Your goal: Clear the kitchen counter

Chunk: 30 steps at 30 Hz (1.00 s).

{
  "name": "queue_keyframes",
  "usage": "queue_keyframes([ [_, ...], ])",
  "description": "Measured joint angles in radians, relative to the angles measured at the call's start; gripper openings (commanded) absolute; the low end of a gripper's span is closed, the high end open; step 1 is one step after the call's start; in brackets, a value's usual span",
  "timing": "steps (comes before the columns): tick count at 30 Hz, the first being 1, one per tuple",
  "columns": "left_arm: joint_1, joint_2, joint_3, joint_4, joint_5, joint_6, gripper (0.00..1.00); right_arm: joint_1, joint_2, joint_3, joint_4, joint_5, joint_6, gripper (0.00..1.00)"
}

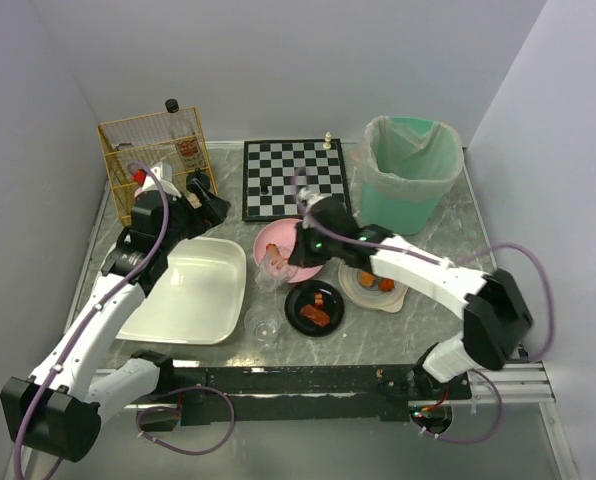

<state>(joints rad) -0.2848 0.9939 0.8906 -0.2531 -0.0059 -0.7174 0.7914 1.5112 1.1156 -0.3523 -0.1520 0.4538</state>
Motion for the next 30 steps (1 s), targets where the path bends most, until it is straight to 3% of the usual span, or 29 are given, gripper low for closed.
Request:
queue_keyframes([
  [5, 0.0, -0.011, 0.0, 0.087, 0.079, -0.029, 0.99, -0.18, -0.158, -0.124, 0.179, -0.2, 0.07, 0.0],
  [16, -0.01, 0.006, -0.019, 0.408, 0.386, -0.251, 0.99, -0.356, -0.353, -0.307, 0.583, -0.527, 0.288, 0.0],
  [24, -0.074, 0.027, -0.033, 0.563, 0.473, -0.361, 0.99, -0.454, -0.302, -0.336, 0.985, -0.66, 0.6, 0.0],
  [30, -0.151, 0.054, -0.053, 0.638, 0.481, -0.403, 0.99, -0.459, -0.246, -0.338, 1.136, -0.707, 0.735, 0.0],
])
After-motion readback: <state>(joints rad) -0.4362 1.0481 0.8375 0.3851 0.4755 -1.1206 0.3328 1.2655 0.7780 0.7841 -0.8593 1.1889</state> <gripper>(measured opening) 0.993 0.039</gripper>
